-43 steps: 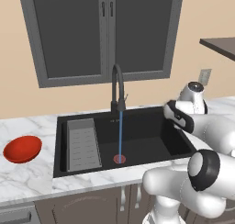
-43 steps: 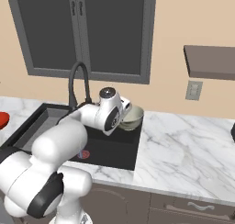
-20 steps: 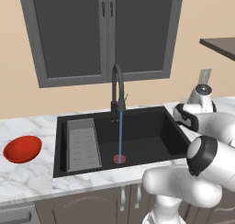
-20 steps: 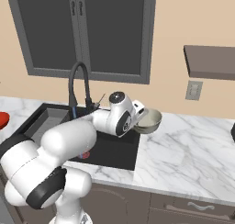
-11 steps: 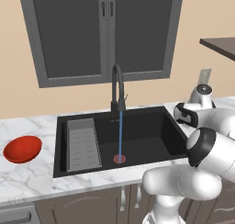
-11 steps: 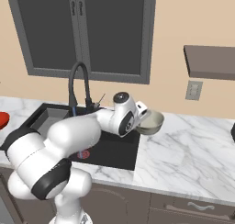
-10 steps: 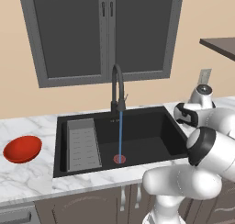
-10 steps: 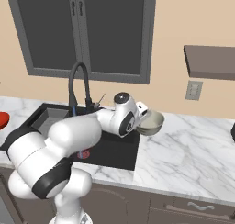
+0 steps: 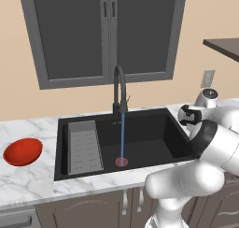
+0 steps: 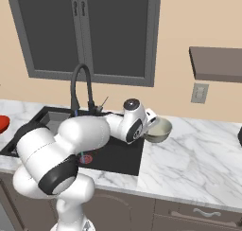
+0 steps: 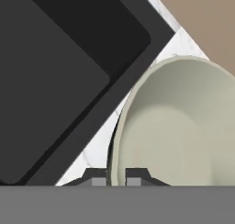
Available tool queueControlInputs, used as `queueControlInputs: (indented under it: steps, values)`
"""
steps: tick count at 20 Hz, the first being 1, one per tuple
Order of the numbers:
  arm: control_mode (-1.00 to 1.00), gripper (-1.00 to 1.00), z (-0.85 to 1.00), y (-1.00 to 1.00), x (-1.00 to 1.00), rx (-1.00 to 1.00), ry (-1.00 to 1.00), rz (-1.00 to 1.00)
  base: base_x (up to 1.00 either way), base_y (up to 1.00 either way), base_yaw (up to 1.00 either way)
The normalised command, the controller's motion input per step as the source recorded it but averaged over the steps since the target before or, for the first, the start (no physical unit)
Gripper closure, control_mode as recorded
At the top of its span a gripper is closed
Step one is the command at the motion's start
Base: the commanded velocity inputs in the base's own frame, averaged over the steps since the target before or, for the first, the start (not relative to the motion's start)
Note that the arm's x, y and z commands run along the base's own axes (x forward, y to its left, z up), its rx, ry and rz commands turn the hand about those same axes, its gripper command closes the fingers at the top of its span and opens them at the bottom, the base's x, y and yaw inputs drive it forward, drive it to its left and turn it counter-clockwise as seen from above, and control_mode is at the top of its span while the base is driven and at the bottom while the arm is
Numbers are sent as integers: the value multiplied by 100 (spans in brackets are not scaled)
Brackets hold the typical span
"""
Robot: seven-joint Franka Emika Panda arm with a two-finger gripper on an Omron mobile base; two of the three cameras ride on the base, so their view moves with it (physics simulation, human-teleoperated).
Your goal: Rinse each bowl for a few seconds and place them down in the sink or on the counter.
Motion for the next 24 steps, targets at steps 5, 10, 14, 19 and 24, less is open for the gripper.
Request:
queueControlInputs:
  steps: [5, 10, 14, 19, 24]
  values:
    - [-100, 100, -20, -5, 11, 0, 0, -1, 0, 0, 0]
    - [-100, 100, -24, -5, 13, 0, 0, -2, 0, 0, 0]
    - [-100, 100, -21, -9, 15, 0, 1, -2, 0, 0, 0]
    - [-100, 100, -20, -12, 17, 0, 1, -2, 0, 0, 0]
    - [-100, 100, -20, -10, 17, 0, 0, -1, 0, 0, 0]
